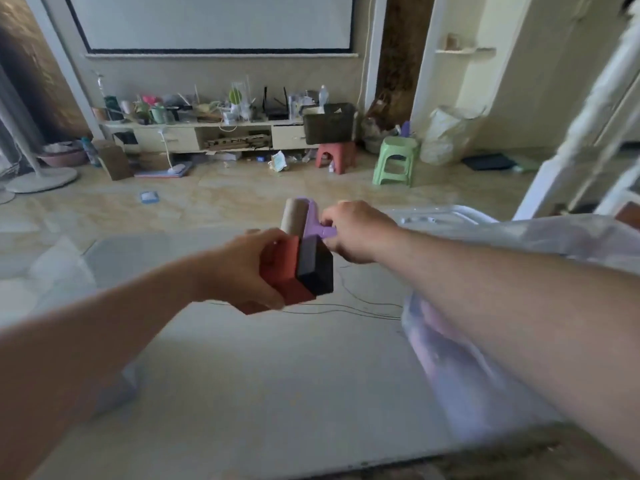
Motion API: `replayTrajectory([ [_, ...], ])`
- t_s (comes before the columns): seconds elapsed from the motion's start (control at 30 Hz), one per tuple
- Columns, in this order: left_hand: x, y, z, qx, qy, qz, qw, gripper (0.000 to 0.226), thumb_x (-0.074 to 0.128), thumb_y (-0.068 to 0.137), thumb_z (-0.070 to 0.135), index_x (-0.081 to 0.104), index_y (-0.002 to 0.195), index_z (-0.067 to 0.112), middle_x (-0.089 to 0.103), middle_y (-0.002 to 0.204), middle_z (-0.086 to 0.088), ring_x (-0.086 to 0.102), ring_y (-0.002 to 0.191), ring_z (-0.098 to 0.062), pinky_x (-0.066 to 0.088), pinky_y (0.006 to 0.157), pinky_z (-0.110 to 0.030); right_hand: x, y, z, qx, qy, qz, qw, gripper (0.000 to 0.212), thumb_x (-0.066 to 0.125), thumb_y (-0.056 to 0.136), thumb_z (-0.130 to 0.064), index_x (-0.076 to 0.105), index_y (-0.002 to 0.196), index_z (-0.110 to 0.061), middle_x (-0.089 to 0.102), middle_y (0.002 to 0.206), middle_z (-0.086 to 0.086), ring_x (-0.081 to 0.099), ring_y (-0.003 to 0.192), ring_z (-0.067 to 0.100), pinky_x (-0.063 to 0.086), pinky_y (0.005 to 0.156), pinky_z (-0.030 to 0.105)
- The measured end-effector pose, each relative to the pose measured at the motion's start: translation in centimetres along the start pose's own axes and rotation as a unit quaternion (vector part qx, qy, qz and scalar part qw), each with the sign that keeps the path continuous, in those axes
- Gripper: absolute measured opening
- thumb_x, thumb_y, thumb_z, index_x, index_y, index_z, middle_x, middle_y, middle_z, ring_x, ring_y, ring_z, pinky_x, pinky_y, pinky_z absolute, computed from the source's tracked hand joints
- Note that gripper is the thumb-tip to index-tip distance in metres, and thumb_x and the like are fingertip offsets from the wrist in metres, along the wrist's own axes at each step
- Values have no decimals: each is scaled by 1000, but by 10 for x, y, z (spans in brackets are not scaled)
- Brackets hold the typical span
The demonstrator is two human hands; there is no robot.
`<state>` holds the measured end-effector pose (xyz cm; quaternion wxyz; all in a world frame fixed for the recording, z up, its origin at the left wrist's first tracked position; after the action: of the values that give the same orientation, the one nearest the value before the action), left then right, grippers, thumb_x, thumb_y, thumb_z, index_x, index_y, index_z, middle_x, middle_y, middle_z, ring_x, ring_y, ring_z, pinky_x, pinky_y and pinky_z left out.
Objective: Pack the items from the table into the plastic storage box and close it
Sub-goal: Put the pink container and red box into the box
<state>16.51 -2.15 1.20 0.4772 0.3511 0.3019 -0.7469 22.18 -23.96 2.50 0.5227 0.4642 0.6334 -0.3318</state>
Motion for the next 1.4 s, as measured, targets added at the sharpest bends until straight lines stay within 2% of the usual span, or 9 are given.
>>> replayTrajectory([
  [0.17, 20, 6, 147, 133, 68, 101, 984, 83, 90, 59, 41, 49, 132, 41, 49, 109, 10, 54, 96, -13, 54, 72, -30, -111, -122, 120, 99, 13, 98, 990, 23, 77, 87, -43, 75, 104, -27, 69, 91, 1, 65, 87, 28, 48, 70, 35],
  [0.27, 55, 21, 210, 177, 120, 103, 972, 85, 88, 61, 48, 46, 135, 41, 47, 107, 10, 49, 97, -14, 45, 80, -31, -140, -194, 197, 198, 20, 114, 973, 21, 76, 87, -41, 76, 96, -22, 73, 90, 5, 65, 86, 30, 46, 67, 33],
  [0.37, 87, 47, 250, 190, 155, 91, 965, 83, 83, 61, 55, 44, 134, 42, 48, 106, 11, 50, 95, -13, 48, 79, -33, -145, -244, 260, 277, -6, 102, 955, 13, 66, 89, -29, 71, 86, -17, 68, 83, 6, 61, 79, 30, 37, 57, 30],
  [0.47, 117, 74, 275, 187, 177, 84, 963, 78, 77, 59, 62, 45, 128, 45, 51, 103, 12, 52, 91, -11, 54, 82, -39, -134, -259, 306, 310, -15, 106, 945, 9, 63, 89, -18, 70, 88, -13, 67, 92, 11, 58, 87, 33, 34, 56, 31],
  [0.63, 166, 110, 290, 184, 163, 64, 967, 73, 76, 59, 66, 49, 123, 45, 53, 99, 13, 54, 88, -10, 54, 78, -36, -92, -232, 360, 320, -15, 111, 941, 25, 64, 92, -25, 70, 116, -23, 70, 123, 10, 65, 108, 35, 49, 79, 33],
  [0.77, 200, 127, 298, 198, 228, 84, 950, 71, 64, 60, 79, 48, 121, 48, 54, 100, 14, 54, 94, -14, 52, 82, -38, -64, -209, 384, 315, -61, 75, 944, 34, 62, 97, -34, 62, 129, -22, 67, 126, 10, 64, 109, 32, 51, 84, 35],
  [0.93, 224, 140, 315, 220, 225, 106, 943, 75, 60, 63, 81, 46, 128, 46, 53, 107, 9, 52, 98, -18, 53, 83, -40, -41, -200, 394, 297, -119, 68, 945, 18, 53, 99, -22, 64, 112, -16, 67, 116, 12, 64, 101, 31, 53, 84, 36],
  [1.1, 247, 148, 323, 218, 228, 71, 946, 85, 60, 69, 72, 31, 144, 46, 54, 117, 4, 56, 106, -25, 54, 85, -46, -49, -199, 396, 280, -41, 208, 937, 22, 56, 94, -22, 75, 106, -24, 60, 117, 10, 58, 109, 37, 50, 82, 39],
  [1.4, 259, 144, 329, 205, 201, 51, 957, 85, 64, 67, 67, 33, 142, 40, 56, 118, 7, 59, 104, -23, 54, 81, -41, -52, -202, 398, 296, 55, 238, 924, 18, 61, 87, -17, 74, 96, -26, 61, 110, 7, 61, 101, 32, 51, 85, 36],
])
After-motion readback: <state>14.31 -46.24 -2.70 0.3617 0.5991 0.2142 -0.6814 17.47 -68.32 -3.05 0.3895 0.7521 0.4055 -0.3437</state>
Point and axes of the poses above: each hand's wrist, its own y-axis towards the middle knuckle, its own x-axis out of the palm, z = x × y, the point moved 1 cm from there along y, towards the middle knuckle
